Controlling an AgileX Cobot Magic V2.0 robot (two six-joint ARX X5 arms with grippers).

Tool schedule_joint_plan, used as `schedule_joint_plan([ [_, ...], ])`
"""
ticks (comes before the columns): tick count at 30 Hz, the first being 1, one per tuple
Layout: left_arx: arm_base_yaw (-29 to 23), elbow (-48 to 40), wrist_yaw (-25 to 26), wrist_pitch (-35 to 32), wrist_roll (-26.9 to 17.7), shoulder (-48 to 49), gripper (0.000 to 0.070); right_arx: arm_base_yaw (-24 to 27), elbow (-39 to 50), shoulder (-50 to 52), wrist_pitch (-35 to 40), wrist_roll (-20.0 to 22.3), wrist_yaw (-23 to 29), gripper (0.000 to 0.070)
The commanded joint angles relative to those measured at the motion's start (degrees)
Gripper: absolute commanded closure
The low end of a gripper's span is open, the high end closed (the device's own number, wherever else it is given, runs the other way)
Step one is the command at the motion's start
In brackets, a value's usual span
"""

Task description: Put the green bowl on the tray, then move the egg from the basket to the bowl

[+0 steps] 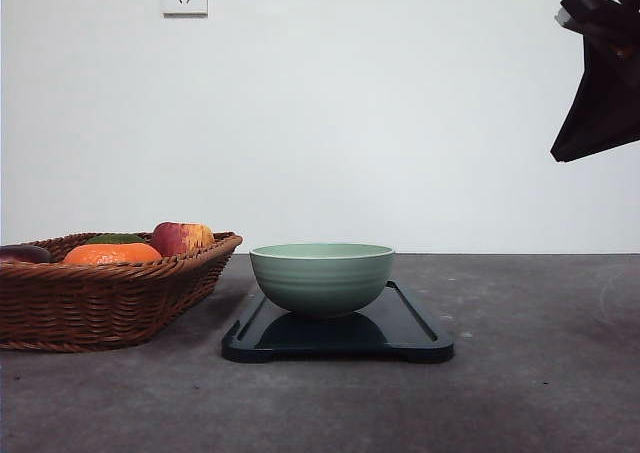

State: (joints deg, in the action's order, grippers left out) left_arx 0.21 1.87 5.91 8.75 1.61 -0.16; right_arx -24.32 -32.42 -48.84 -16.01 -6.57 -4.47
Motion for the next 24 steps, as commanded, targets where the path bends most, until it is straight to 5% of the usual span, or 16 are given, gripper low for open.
schedule_joint_plan([
  [1, -0.2, -1.1, -0.2, -0.4, 0.5, 0.0, 0.0687, -0.3, -0.5, -0.4, 0.6, -0.2, 0.0, 0.0684],
  [24, -0.2, -1.1, 0.0, -0.7, 1.2, -0.1, 0.0687, -0.3, -0.5, -0.4, 0.6, -0.2, 0.0, 0.0684],
])
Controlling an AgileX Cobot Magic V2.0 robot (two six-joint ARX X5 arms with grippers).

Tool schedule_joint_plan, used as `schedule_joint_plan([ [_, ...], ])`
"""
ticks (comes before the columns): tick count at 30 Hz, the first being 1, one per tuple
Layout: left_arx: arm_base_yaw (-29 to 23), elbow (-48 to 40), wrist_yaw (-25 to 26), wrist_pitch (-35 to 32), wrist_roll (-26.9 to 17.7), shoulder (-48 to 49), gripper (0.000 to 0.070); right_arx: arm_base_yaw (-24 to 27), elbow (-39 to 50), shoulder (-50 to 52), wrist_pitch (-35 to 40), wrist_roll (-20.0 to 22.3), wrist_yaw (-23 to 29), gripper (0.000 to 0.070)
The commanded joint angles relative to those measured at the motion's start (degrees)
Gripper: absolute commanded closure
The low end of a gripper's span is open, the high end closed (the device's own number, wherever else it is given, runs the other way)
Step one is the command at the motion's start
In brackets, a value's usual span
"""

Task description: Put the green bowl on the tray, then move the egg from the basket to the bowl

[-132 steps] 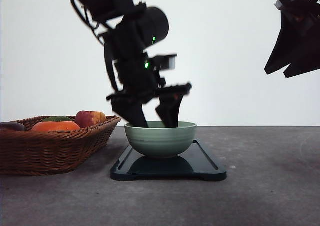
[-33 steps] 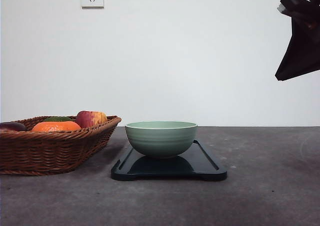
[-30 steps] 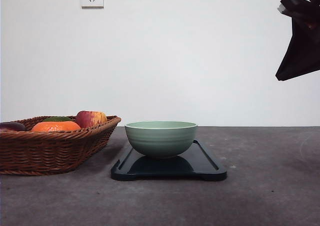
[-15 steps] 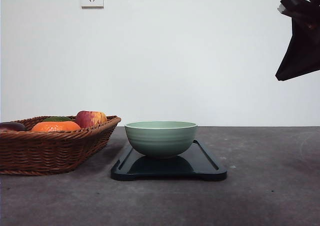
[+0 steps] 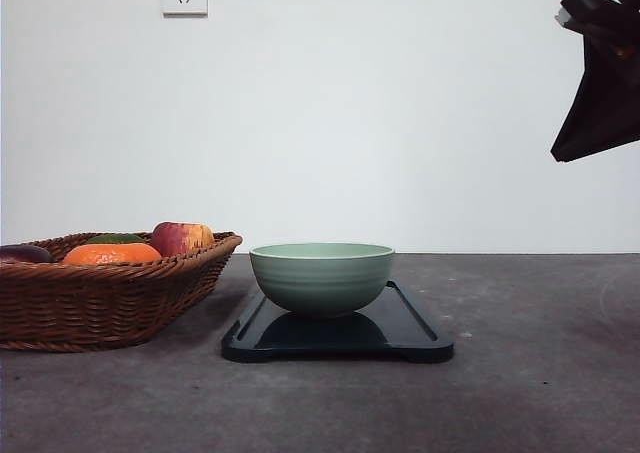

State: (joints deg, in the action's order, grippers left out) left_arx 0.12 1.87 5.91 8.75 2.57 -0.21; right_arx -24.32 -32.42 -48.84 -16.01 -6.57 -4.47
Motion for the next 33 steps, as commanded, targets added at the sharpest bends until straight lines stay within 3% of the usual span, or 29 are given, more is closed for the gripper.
schedule_joint_plan([
  [1, -0.1, -1.1, 0.0, -0.8, 0.3, 0.0, 0.0687, -0.3, -0.5, -0.4, 0.6, -0.2, 0.0, 0.0684],
  [4, -0.1, -1.1, 0.0, -0.7, 0.3, 0.0, 0.0687, -0.1, -0.1, 0.9, 0.4, 6.3, 2.5, 0.0684],
  [6, -0.1, -1.1, 0.0, -0.7, 0.3, 0.0, 0.0687, 0.6, 1.1, 2.7, 0.8, 7.3, 5.1, 0.0684],
  [16, -0.1, -1.1, 0.0, -0.8, 0.3, 0.0, 0.0687, 12.4, 19.9, 23.3, 14.1, 7.3, 6.2, 0.0684],
  [24, -0.1, -1.1, 0.0, -0.7, 0.3, 0.0, 0.0687, 19.4, 29.8, 39.5, 14.3, 7.0, 6.0, 0.0684],
  [33, -0.1, -1.1, 0.0, -0.8, 0.3, 0.0, 0.0687, 20.9, 31.8, 48.8, 9.1, 7.3, 6.1, 0.0684],
])
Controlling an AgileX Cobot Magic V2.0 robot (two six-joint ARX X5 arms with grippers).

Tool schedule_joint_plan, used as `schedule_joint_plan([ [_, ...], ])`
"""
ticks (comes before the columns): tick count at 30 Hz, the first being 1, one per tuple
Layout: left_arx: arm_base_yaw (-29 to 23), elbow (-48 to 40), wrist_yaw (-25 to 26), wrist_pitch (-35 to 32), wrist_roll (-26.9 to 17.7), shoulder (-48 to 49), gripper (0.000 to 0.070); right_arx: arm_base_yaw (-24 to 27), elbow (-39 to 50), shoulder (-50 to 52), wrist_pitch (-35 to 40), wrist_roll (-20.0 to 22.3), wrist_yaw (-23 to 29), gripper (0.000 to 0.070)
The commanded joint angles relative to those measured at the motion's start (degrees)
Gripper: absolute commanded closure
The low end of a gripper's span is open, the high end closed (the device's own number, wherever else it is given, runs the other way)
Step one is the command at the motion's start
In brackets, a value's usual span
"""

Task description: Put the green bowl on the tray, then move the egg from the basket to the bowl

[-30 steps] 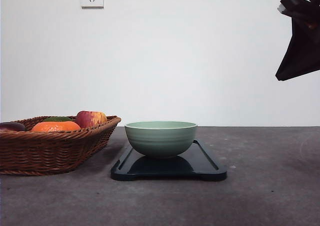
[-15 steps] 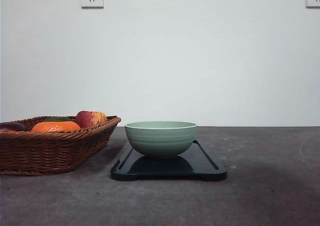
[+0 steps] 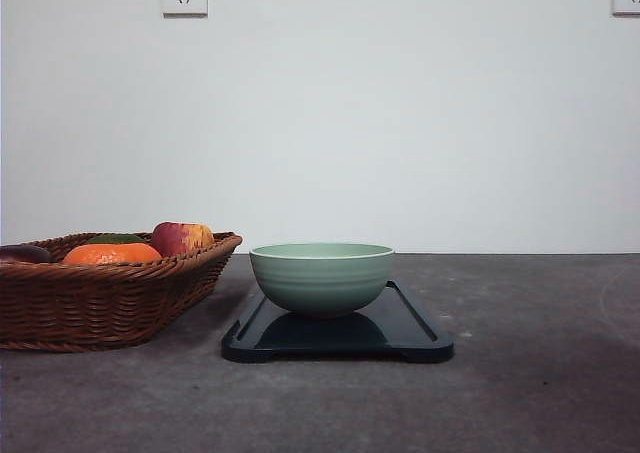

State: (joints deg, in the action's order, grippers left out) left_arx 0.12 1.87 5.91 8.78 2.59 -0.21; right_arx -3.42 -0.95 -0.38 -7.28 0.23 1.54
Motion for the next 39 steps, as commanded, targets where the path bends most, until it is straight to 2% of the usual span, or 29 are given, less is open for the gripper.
schedule_joint_plan([
  [1, -0.1, -1.1, 0.0, -0.8, 0.2, 0.0, 0.0687, 0.0, 0.3, 0.2, 0.9, 0.5, 0.0, 0.0684],
  [39, -0.1, -1.1, 0.0, -0.7, 0.2, 0.0, 0.0687, 0.0, 0.3, 0.2, 1.3, 0.2, 0.0, 0.0684],
])
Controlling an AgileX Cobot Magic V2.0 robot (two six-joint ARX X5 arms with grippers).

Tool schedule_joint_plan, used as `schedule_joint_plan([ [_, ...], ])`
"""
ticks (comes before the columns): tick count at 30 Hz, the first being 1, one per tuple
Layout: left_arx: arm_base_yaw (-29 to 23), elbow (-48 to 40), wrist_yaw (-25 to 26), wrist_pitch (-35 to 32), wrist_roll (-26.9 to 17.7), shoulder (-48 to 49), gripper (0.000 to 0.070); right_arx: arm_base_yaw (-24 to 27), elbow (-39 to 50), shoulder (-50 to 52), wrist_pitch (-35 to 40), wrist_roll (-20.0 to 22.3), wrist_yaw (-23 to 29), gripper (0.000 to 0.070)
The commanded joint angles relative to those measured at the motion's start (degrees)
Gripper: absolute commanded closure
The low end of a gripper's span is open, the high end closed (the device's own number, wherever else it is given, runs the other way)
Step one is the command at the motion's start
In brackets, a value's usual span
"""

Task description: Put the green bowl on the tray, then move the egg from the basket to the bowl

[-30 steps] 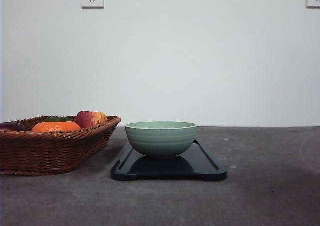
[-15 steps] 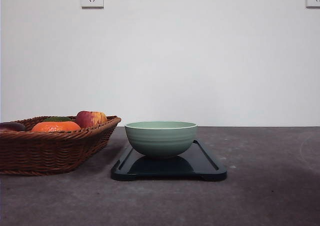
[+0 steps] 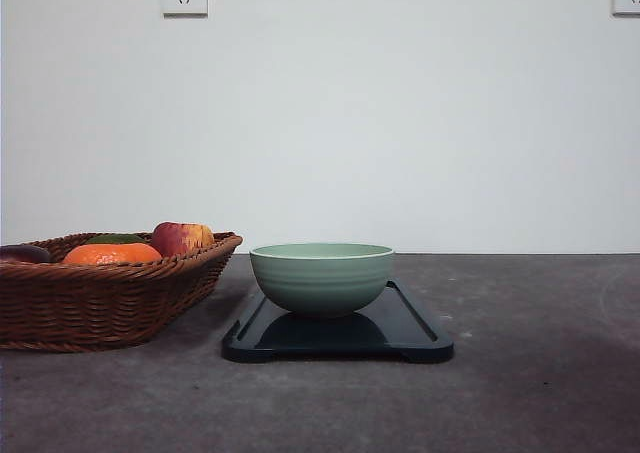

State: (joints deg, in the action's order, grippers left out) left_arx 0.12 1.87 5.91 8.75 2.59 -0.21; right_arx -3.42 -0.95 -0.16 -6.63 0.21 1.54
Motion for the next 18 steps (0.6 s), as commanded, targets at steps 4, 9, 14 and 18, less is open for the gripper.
schedule_joint_plan([
  [4, -0.1, -1.1, 0.0, -0.7, 0.2, 0.0, 0.0687, 0.0, 0.3, 0.0, 0.6, 0.3, 0.0, 0.0684],
  [9, -0.1, -1.1, 0.0, -0.7, 0.2, 0.0, 0.0687, 0.0, 0.3, 0.0, 0.6, 0.3, 0.0, 0.0684],
  [14, -0.1, -1.1, 0.0, -0.7, 0.2, 0.0, 0.0687, 0.0, 0.3, 0.0, 0.6, 0.3, 0.0, 0.0684],
  [18, -0.1, -1.1, 0.0, -0.7, 0.2, 0.0, 0.0687, 0.0, 0.3, 0.0, 0.6, 0.3, 0.0, 0.0684],
])
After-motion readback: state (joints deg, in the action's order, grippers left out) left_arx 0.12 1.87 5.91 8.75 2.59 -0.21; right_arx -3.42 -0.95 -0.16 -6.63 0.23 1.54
